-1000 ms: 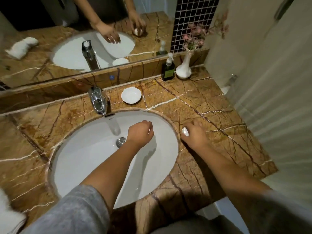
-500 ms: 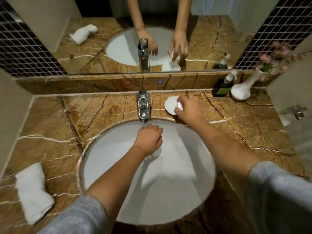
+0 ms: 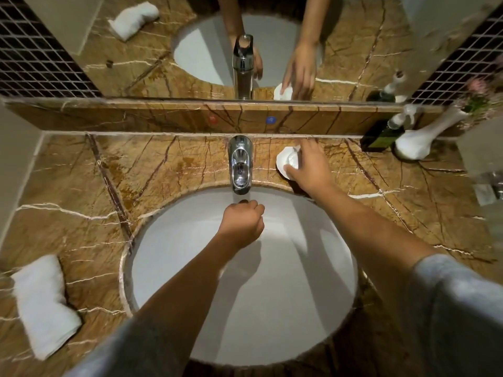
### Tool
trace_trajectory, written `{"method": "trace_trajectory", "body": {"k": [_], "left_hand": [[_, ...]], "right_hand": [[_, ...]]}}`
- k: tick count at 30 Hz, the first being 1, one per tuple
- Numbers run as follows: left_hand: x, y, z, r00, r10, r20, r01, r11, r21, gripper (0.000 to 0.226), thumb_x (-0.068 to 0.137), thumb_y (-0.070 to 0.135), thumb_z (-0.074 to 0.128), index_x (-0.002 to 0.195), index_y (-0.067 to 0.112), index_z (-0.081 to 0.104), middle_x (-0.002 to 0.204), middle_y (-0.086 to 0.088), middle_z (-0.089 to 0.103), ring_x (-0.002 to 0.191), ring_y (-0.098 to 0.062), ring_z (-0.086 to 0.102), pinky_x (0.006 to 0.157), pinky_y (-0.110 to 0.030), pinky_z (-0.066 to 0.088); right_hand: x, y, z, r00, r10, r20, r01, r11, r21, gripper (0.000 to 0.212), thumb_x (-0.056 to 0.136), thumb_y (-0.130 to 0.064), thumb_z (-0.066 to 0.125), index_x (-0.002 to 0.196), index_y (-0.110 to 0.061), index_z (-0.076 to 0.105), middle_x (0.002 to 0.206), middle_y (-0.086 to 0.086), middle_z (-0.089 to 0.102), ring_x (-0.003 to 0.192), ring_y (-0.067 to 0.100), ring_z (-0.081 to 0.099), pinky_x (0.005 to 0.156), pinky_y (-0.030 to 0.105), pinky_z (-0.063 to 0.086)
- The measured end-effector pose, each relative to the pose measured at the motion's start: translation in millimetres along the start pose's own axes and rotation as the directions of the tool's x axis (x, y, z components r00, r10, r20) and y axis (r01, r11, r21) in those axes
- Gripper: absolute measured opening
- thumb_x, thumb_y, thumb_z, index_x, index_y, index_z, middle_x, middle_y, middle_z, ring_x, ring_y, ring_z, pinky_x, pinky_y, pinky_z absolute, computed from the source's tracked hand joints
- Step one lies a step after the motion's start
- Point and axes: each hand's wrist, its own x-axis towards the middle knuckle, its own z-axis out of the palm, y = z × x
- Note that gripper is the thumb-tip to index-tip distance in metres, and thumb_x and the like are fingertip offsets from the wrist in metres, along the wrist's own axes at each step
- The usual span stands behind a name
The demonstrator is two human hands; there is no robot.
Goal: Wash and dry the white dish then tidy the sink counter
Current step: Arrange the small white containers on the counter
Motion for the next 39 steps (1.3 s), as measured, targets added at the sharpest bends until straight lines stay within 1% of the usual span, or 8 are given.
{"method": "trace_trajectory", "body": {"k": [8,13,19,26,29,33,36,39], "left_hand": [[-9.2,-0.4,-5.8,1.000,-0.005,0.011,0.005,1.000,-0.017,0.025,0.091,0.025,0.043,0.103,0.012,0.060,0.097,-0.007,0.063,0.086,-0.028,0.058,0.063,-0.030,0.036],[-26.1,-14.0,-16.5,0.999,-0.049,-0.009,0.049,0.999,-0.011,0.026,0.090,0.028,0.044,0.105,0.013,0.060,0.100,-0.005,0.063,0.092,-0.027,0.060,0.064,-0.030,0.038],[-73.2,-37.5,-39.7,0.987,-0.144,-0.077,0.143,0.990,-0.022,0.028,0.092,0.028,0.043,0.107,0.015,0.061,0.101,-0.004,0.064,0.092,-0.026,0.061,0.067,-0.034,0.046],[-167.9,-96.3,-62.9,0.922,-0.357,-0.148,0.354,0.934,-0.047,0.027,0.091,0.027,0.045,0.107,0.014,0.062,0.104,-0.006,0.065,0.096,-0.027,0.060,0.070,-0.035,0.051],[-217.0,-125.7,-66.6,0.855,-0.494,-0.157,0.482,0.869,-0.108,0.030,0.090,0.028,0.048,0.114,0.014,0.061,0.108,-0.007,0.064,0.098,-0.029,0.060,0.069,-0.034,0.049],[-284.7,-155.6,-65.2,0.688,-0.684,-0.244,0.670,0.727,-0.151,0.035,0.087,0.027,0.053,0.116,0.010,0.060,0.116,-0.011,0.060,0.106,-0.031,0.053,0.077,-0.040,0.049],[-322.9,-175.1,-59.1,0.507,-0.827,-0.243,0.809,0.554,-0.196,0.042,0.086,0.021,0.055,0.125,0.005,0.052,0.126,-0.018,0.054,0.113,-0.034,0.049,0.093,-0.044,0.043],[-342.3,-188.3,-53.0,0.333,-0.938,-0.093,0.831,0.338,-0.442,0.044,0.087,0.020,0.057,0.125,-0.001,0.048,0.126,-0.024,0.052,0.113,-0.040,0.051,0.094,-0.043,0.043]], "right_hand": [[-11.4,-4.7,1.7,0.996,0.008,-0.085,-0.004,0.999,0.054,0.062,0.079,-0.027,0.073,0.132,-0.011,0.046,0.129,0.012,0.053,0.123,0.030,0.044,0.097,0.041,0.041],[-57.3,-11.4,4.4,0.962,0.025,-0.273,-0.018,0.999,0.027,0.030,0.089,-0.022,0.056,0.116,-0.008,0.054,0.114,0.012,0.059,0.113,0.033,0.051,0.093,0.044,0.043],[-125.5,-48.7,40.2,0.992,-0.091,-0.088,0.093,0.995,0.023,0.026,0.088,-0.017,0.054,0.112,-0.010,0.060,0.107,0.010,0.063,0.105,0.028,0.055,0.090,0.040,0.044],[-162.9,-153.7,90.5,0.965,-0.255,0.052,0.248,0.962,0.112,0.027,0.090,-0.019,0.052,0.115,-0.014,0.061,0.107,0.007,0.064,0.104,0.024,0.056,0.088,0.038,0.047],[-180.1,-200.0,114.2,0.933,-0.343,0.113,0.325,0.934,0.150,0.029,0.088,-0.015,0.051,0.115,-0.012,0.060,0.104,0.009,0.064,0.103,0.026,0.056,0.083,0.037,0.045],[-207.9,-254.6,148.0,0.864,-0.452,0.223,0.419,0.890,0.181,0.028,0.089,-0.020,0.051,0.115,-0.013,0.058,0.108,0.009,0.062,0.104,0.027,0.055,0.080,0.037,0.048],[-230.5,-287.6,169.4,0.809,-0.501,0.308,0.447,0.864,0.232,0.032,0.090,-0.025,0.055,0.119,-0.013,0.057,0.115,0.011,0.061,0.108,0.027,0.054,0.084,0.036,0.048],[-250.7,-311.8,186.4,0.760,-0.536,0.368,0.466,0.844,0.267,0.033,0.089,-0.026,0.057,0.118,-0.011,0.056,0.117,0.014,0.060,0.106,0.031,0.057,0.086,0.040,0.050]]}}
